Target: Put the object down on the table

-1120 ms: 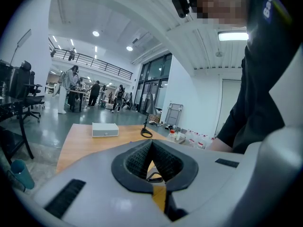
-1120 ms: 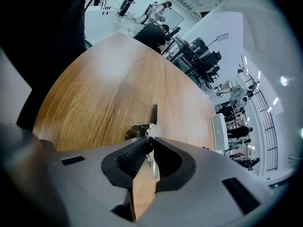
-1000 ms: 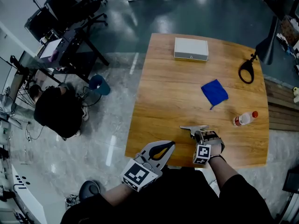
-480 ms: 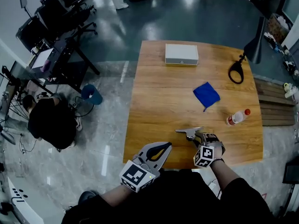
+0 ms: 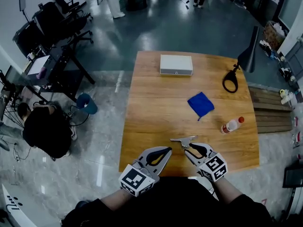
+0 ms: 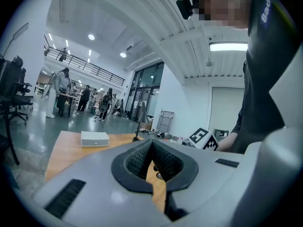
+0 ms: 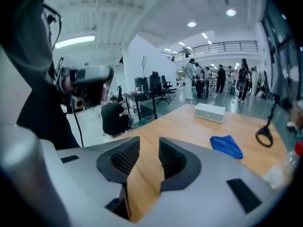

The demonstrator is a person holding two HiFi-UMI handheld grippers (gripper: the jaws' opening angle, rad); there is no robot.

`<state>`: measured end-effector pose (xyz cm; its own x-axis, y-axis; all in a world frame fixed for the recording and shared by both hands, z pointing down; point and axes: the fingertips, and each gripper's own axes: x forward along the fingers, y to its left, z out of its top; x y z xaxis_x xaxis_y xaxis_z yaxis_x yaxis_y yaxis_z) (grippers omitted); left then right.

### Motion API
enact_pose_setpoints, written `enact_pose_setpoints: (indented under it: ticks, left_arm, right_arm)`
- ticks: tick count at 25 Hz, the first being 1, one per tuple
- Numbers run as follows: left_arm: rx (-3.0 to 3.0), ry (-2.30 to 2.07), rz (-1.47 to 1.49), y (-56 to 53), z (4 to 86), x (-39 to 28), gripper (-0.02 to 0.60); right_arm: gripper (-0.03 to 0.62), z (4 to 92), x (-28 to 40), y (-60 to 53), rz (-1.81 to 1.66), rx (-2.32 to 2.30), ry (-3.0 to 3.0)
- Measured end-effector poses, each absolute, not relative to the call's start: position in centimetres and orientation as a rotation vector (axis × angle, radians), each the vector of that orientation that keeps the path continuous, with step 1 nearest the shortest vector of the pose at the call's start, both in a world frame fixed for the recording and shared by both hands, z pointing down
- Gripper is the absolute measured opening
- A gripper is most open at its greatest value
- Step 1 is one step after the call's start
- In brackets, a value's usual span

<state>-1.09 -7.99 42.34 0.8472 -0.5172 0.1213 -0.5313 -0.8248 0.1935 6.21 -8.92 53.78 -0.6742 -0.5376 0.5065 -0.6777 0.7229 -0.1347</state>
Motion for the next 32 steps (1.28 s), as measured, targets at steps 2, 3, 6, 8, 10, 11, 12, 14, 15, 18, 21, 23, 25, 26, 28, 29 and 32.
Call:
enact_pose_setpoints:
  ticks: [2,3,6,8,10,11,12,14,15,18,21,23,25,26,28,29,32]
  left_arm:
    - [2.802,-0.793,0.094,-8.1,42.4,-0.6,0.002]
    - [2.803,-0.785,0.094,-8.1,42.5,-0.4,0.002]
    - [2.822,-0.76,0.089,-8.1,42.1,0.4,0.002]
    - [2.837,-0.747,0.09,-7.9,41.7,0.7,0.002]
    - [2.85,-0.736,0.09,-7.8,41.3,1.0,0.002]
    - [2.858,-0.73,0.09,-7.7,41.1,1.1,0.002]
    - [2.865,-0.724,0.092,-7.6,41.0,1.2,0.002]
    - [2.874,-0.714,0.099,-7.5,40.8,1.4,0.002]
    - [2.873,-0.711,0.104,-7.5,40.9,1.5,0.002]
    - [2.862,-0.713,0.109,-7.6,40.9,1.8,0.002]
    - [2.865,-0.71,0.119,-7.5,40.9,2.0,0.002]
    - [2.872,-0.705,0.135,-7.4,41.3,2.1,0.002]
    - [2.871,-0.706,0.144,-7.4,41.5,2.0,0.002]
    - [2.87,-0.707,0.146,-7.3,41.5,2.0,0.002]
    - [2.867,-0.71,0.148,-7.4,41.5,2.0,0.002]
    - [2.866,-0.712,0.149,-7.4,41.5,2.0,0.002]
    - [2.862,-0.719,0.151,-7.5,41.6,1.9,0.002]
  right_arm:
    - [0.101,52.0,5.8,-9.0,0.605,0.948,-2.6]
    - [0.072,51.1,5.7,-9.0,0.688,0.954,-2.655]
    - [0.018,48.2,5.5,-9.0,0.859,0.954,-2.791]
    - [0.011,46.5,5.3,-8.9,0.89,0.941,-2.852]
    - [0.006,44.9,5.2,-8.6,0.883,0.926,-2.903]
    - [0.006,44.0,5.1,-8.5,0.868,0.916,-2.929]
    - [0.006,43.1,5.0,-8.3,0.843,0.906,-2.956]
    - [0.006,41.5,4.6,-8.1,0.76,0.887,-3.001]
    - [0.006,41.0,4.4,-8.0,0.705,0.88,-3.014]
    - [0.006,40.6,3.8,-7.7,0.562,0.862,-3.018]
    - [0.005,41.0,3.4,-7.2,0.495,0.84,-3.003]
    - [0.005,41.2,3.3,-7.1,0.49,0.836,-3.001]
    - [0.005,41.3,3.5,-7.2,0.497,0.846,-3.0]
    - [0.005,41.4,3.5,-7.3,0.503,0.851,-2.999]
    - [0.005,41.5,3.6,-7.4,0.513,0.853,-2.997]
    - [0.005,41.6,3.6,-7.4,0.515,0.851,-2.996]
    - [0.005,41.6,3.6,-7.5,0.516,0.846,-2.993]
